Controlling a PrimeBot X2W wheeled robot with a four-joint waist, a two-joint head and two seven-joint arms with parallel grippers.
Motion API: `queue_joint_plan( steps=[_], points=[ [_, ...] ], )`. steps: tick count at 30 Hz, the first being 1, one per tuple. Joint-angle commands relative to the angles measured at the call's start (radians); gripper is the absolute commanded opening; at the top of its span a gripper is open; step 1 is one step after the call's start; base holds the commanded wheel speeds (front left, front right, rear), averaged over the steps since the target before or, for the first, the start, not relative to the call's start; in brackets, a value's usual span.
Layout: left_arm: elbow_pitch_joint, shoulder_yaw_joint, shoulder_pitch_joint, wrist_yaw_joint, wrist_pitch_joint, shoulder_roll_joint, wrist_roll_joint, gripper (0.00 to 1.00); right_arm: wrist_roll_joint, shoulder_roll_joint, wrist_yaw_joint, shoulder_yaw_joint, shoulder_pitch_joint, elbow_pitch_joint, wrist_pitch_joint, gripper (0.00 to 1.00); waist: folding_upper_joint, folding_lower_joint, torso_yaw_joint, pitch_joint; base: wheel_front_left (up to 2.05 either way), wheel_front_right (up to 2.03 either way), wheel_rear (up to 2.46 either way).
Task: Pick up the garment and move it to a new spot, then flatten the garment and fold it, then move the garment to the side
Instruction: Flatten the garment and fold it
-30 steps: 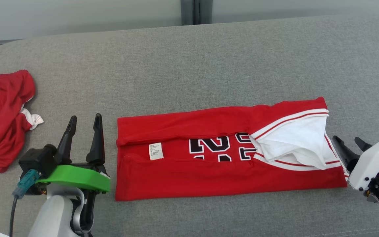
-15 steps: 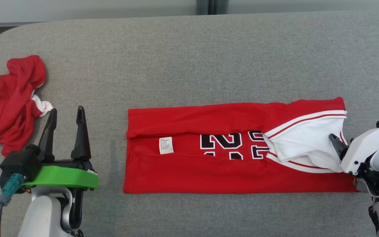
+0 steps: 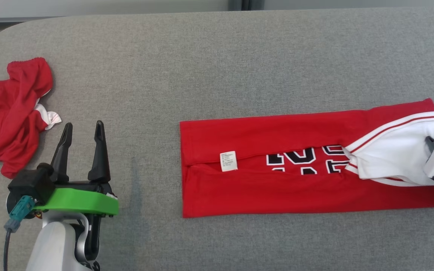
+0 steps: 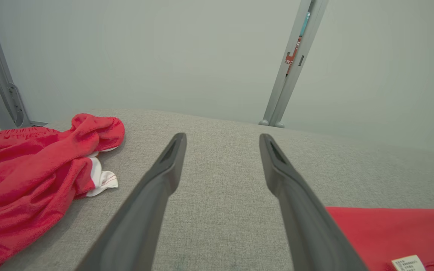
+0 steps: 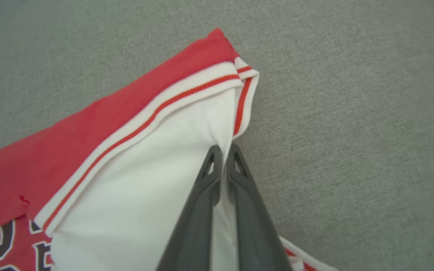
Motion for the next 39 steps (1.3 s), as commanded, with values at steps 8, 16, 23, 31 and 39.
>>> queue_joint_plan(
  steps=[8, 16, 23, 31, 39],
  points=[
    [0.008, -0.013, 0.005, -0.002, 0.000, 0.004, -0.010, 1.00, -0.086, -0.046, -0.002, -0.171, 0.046, -0.109, 0.000, 0.00, 0.0000, 0.0000, -0.016, -0.020, 0.00, 0.00, 0.00],
    [0.023, -0.024, 0.019, -0.002, 0.000, 0.005, -0.014, 1.00, -0.107, 0.026, -0.002, -0.027, 0.107, -0.262, 0.039, 0.00, 0.0000, 0.0000, -0.020, -0.058, 0.00, 0.00, 0.00],
    [0.027, -0.036, 0.031, -0.002, 0.000, 0.010, -0.021, 1.00, -0.077, 0.079, -0.002, 0.271, 0.112, -0.341, 0.070, 0.00, 0.0000, 0.0000, -0.008, -0.075, 0.00, 0.00, 0.00],
    [0.027, -0.054, 0.031, -0.002, 0.000, 0.005, -0.031, 1.00, -0.025, 0.141, -0.001, 0.501, 0.022, -0.228, 0.031, 0.00, 0.0000, 0.0000, 0.023, -0.064, 0.00, 0.00, 0.00],
    [0.043, -0.092, -0.009, -0.002, 0.000, 0.001, -0.039, 1.00, 0.011, 0.177, -0.001, 0.587, -0.067, -0.070, -0.013, 0.00, 0.0000, 0.0000, 0.056, -0.041, 0.00, 0.00, 0.00]
  ],
)
